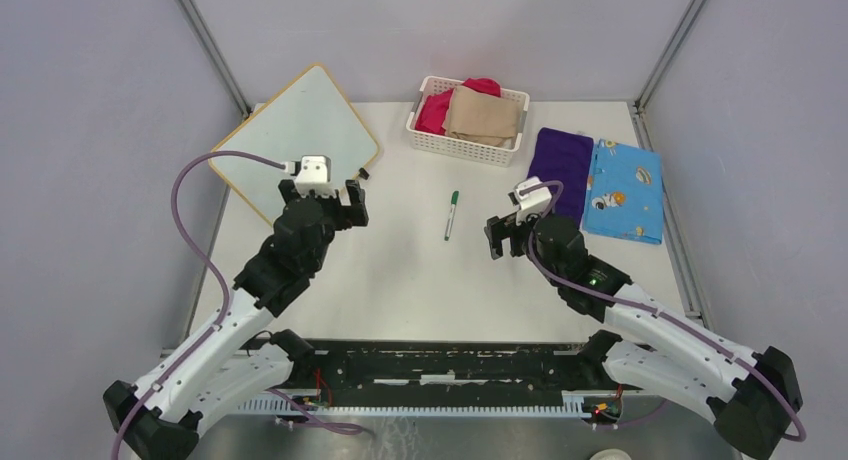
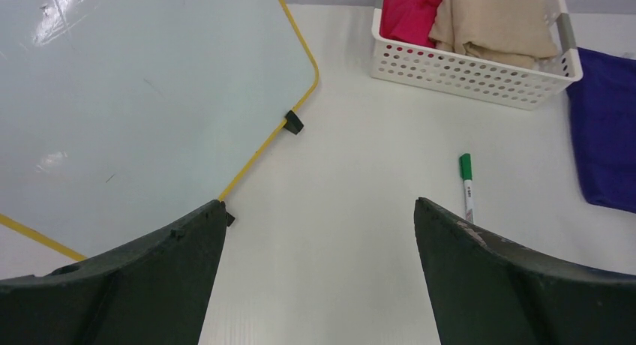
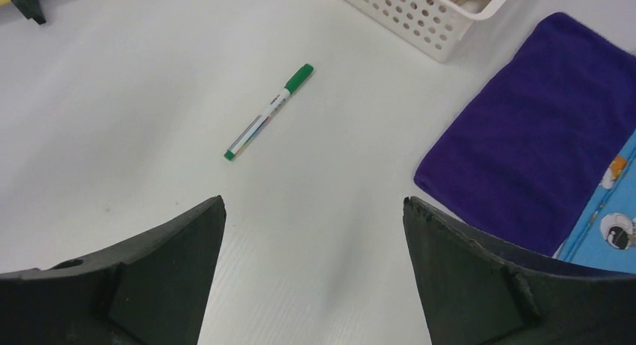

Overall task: Write a sentence on the whiteboard
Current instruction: Move the whiteboard stand to the center of the board, then move the whiteboard marker to the center of the board, then move the whiteboard stand to the center of the board.

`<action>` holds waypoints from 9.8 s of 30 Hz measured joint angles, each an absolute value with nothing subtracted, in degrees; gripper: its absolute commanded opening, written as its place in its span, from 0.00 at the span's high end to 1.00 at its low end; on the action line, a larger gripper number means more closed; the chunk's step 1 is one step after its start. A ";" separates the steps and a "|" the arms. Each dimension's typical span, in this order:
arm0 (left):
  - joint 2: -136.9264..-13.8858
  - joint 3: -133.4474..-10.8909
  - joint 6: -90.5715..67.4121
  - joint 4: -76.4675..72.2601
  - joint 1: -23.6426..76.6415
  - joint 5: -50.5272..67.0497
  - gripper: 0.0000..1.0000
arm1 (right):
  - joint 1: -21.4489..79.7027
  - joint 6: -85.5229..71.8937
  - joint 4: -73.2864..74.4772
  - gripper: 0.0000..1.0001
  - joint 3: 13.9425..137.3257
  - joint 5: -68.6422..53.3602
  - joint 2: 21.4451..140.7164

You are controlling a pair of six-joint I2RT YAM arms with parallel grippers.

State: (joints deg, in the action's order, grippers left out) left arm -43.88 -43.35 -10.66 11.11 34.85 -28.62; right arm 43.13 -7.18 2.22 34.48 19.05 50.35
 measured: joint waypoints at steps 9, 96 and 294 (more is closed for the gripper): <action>-58.92 -50.65 -21.71 20.05 34.89 -36.12 0.00 | 43.13 -8.99 -1.02 0.07 30.09 17.96 54.00; -105.73 -61.89 -49.43 22.52 15.53 -40.69 0.93 | 43.13 -11.07 -3.77 0.05 24.12 17.04 47.66; -36.34 -41.36 -13.19 17.96 49.36 -46.68 0.00 | 43.57 -16.64 -25.87 0.38 52.14 14.39 107.00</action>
